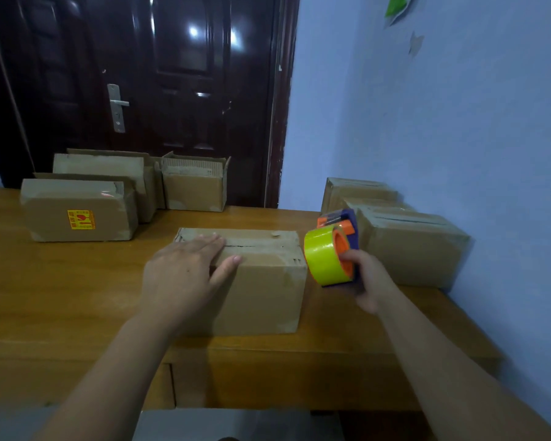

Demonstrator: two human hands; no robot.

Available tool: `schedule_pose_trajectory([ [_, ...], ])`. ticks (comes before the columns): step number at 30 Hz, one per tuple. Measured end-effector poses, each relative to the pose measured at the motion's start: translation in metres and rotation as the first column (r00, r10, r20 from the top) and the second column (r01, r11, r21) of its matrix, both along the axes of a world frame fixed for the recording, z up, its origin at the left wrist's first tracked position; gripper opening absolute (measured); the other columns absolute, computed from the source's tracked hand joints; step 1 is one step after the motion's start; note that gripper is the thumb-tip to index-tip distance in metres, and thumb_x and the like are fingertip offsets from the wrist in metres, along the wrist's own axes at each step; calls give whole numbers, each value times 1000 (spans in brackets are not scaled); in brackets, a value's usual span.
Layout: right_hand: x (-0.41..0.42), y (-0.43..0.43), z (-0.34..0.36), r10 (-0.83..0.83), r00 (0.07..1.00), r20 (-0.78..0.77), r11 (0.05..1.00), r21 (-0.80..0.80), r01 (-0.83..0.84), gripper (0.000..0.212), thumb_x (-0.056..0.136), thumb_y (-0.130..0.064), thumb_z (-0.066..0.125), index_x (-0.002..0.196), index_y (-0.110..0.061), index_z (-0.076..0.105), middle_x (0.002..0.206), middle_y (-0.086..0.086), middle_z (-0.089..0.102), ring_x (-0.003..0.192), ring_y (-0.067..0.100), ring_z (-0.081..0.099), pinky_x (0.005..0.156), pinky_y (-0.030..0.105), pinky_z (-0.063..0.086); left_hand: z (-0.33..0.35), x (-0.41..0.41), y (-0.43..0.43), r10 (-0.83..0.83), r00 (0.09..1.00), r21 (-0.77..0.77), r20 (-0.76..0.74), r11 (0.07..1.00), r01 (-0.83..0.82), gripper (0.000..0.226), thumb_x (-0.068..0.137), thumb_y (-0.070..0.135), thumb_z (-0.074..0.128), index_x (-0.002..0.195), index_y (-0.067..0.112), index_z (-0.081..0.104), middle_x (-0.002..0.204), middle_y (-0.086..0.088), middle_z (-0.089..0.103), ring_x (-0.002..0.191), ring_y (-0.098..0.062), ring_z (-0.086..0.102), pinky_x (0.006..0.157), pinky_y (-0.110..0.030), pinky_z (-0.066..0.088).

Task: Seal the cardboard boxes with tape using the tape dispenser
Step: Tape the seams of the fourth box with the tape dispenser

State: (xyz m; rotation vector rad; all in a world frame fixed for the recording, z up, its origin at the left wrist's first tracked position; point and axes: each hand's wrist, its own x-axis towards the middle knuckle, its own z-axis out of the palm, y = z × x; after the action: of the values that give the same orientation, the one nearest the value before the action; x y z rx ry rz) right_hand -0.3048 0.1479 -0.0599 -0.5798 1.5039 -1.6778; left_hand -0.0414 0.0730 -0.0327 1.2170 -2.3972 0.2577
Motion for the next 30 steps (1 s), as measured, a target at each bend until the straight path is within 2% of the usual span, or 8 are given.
schedule_pose_trajectory([
  [7, -4, -1, 39, 16, 982, 188, 961, -273, 36, 24, 85, -13, 58, 107, -11, 64, 81, 3, 71, 67, 15, 67, 61, 26, 54, 0, -32, -15, -67, 998, -14, 7, 998, 67, 71, 87, 66, 8, 140, 32, 40, 144, 11, 44, 126, -9, 46, 91, -26, 45],
  [12, -3, -9, 61, -80, 994, -76, 921, -388, 45, 16, 86, 2, 59, 90, -12, 65, 72, 3, 69, 70, 15, 66, 73, 30, 57, 11, -66, -19, -128, 985, 24, 112, 992, 127, 63, 91, 64, 15, 124, 28, 55, 121, 6, 60, 100, -11, 59, 54, -18, 38],
  [16, 1, -16, 74, -133, 915, -381, 925, -380, -24, 26, 79, -3, 63, 101, -17, 62, 83, 5, 62, 76, 21, 59, 71, 36, 50, 11, -77, -21, -219, 976, 47, 8, 975, 218, 50, 99, 50, 22, 122, 27, 60, 118, 4, 62, 101, -12, 57, 72, -23, 44],
  [21, 2, -29, 77, -118, 826, -551, 964, -263, -38, 48, 89, -5, 60, 131, -22, 44, 110, 4, 62, 102, 24, 61, 95, 46, 49, 4, -67, -36, -329, 940, 39, -86, 942, 333, 46, 101, 41, 23, 123, 23, 59, 118, 3, 64, 105, -12, 57, 88, -26, 44],
  [25, 8, -32, 75, -12, 734, -679, 974, -172, -144, 53, 88, -6, 63, 130, -29, 38, 117, 0, 57, 100, 19, 61, 90, 43, 51, 14, -61, -34, -317, 946, 132, -70, 937, 324, 42, 101, 37, 29, 138, 25, 44, 120, 2, 63, 114, -14, 54, 104, -31, 34],
  [27, 11, -33, 75, 24, 656, -755, 976, -125, -179, 57, 88, -5, 63, 130, -33, 36, 117, -4, 57, 99, 19, 62, 80, 37, 52, 20, -65, -28, -264, 941, 214, -213, 927, 308, 52, 100, 35, 40, 148, 24, 25, 129, 3, 58, 126, -15, 46, 113, -32, 22],
  [28, 12, -34, 76, 35, 623, -781, 974, -114, -197, 59, 87, -3, 62, 130, -33, 36, 114, -6, 58, 95, 18, 62, 74, 33, 51, 24, -68, -22, -233, 885, 294, -402, 883, 366, 60, 97, 34, 48, 149, 23, 21, 134, 5, 54, 129, -14, 43, 113, -33, 24],
  [30, 14, -34, 79, 54, 564, -824, 975, -79, -208, 60, 86, -2, 62, 131, -31, 36, 107, -9, 58, 83, 15, 61, 63, 24, 45, 34, -77, -12, -68, 585, 365, -808, 721, 589, 73, 89, 29, 63, 149, 18, 22, 137, 6, 52, 126, -9, 47, 100, -25, 42],
])
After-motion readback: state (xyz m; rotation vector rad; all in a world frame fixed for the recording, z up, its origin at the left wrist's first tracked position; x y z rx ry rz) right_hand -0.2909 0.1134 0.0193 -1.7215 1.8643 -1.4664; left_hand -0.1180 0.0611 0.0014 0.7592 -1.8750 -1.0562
